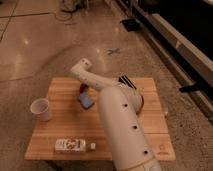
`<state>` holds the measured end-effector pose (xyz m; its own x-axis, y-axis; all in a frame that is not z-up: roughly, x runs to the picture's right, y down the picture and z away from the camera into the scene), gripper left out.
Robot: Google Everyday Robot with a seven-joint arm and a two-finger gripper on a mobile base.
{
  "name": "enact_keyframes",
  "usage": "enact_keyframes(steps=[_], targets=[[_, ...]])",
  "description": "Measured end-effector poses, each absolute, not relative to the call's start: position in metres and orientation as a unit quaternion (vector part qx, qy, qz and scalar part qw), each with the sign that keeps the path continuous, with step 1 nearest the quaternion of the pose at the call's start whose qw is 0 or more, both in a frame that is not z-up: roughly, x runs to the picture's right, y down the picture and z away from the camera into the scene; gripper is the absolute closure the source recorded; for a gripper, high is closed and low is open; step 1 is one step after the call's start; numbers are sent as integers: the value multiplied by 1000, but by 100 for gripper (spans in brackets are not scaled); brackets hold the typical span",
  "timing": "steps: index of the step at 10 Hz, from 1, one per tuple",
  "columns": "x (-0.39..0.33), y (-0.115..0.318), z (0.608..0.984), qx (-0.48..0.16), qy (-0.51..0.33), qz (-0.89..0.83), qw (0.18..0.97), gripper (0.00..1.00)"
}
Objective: Place the pepper on the white sponge
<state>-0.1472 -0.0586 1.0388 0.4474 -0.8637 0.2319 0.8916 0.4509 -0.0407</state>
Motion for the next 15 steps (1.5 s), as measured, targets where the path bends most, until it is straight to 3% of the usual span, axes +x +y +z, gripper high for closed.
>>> enact_keyframes(steps=[1, 3, 10, 15], targets=[[-140, -60, 1032, -79, -89, -511, 851, 100], [-129, -61, 1021, -81, -91, -497, 859, 100], [-99, -59, 924, -96, -152, -438, 881, 100], [-122, -1, 873, -90, -175, -472, 860, 100]])
